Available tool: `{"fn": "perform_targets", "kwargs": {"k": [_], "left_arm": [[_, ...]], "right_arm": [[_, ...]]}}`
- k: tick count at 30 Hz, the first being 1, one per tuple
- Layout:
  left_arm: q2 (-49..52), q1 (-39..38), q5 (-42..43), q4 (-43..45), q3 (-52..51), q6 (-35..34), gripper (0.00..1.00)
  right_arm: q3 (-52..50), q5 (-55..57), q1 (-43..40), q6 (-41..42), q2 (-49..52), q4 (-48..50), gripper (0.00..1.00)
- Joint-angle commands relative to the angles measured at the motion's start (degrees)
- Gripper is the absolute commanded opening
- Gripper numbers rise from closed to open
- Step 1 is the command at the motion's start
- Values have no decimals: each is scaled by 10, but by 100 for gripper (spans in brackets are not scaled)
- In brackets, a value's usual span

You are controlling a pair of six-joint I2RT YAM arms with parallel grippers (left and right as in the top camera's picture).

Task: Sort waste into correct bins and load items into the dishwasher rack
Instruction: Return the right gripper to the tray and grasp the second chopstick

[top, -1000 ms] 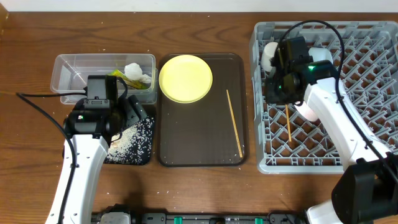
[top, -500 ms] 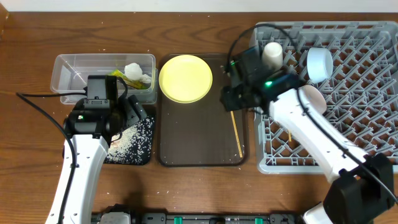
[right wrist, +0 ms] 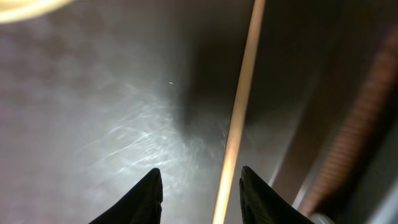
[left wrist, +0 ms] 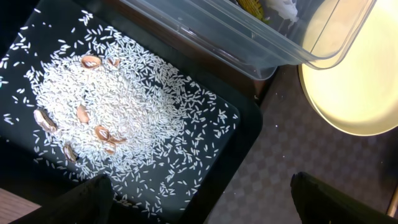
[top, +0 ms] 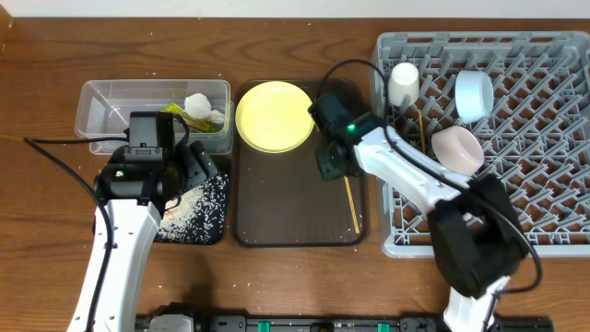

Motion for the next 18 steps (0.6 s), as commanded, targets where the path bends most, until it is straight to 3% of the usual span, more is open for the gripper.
{"fn": "perform_targets", "kwargs": {"k": [1,7,10,13,18], "left_arm": [[1,2,-5,-2,6,0,94],[1,2,-5,-2,6,0,94],[1,2,-5,-2,6,0,94],[1,2,-5,-2,6,0,94],[1,2,-5,-2,6,0,94]], "right_arm": [[-2,12,4,10,28,4,39],[-2,12,4,8,54,7,39],[-2,12,4,8,54,8,24],[-2,12,4,8,54,8,2],[18,5,3,8,44,-11,1]]}}
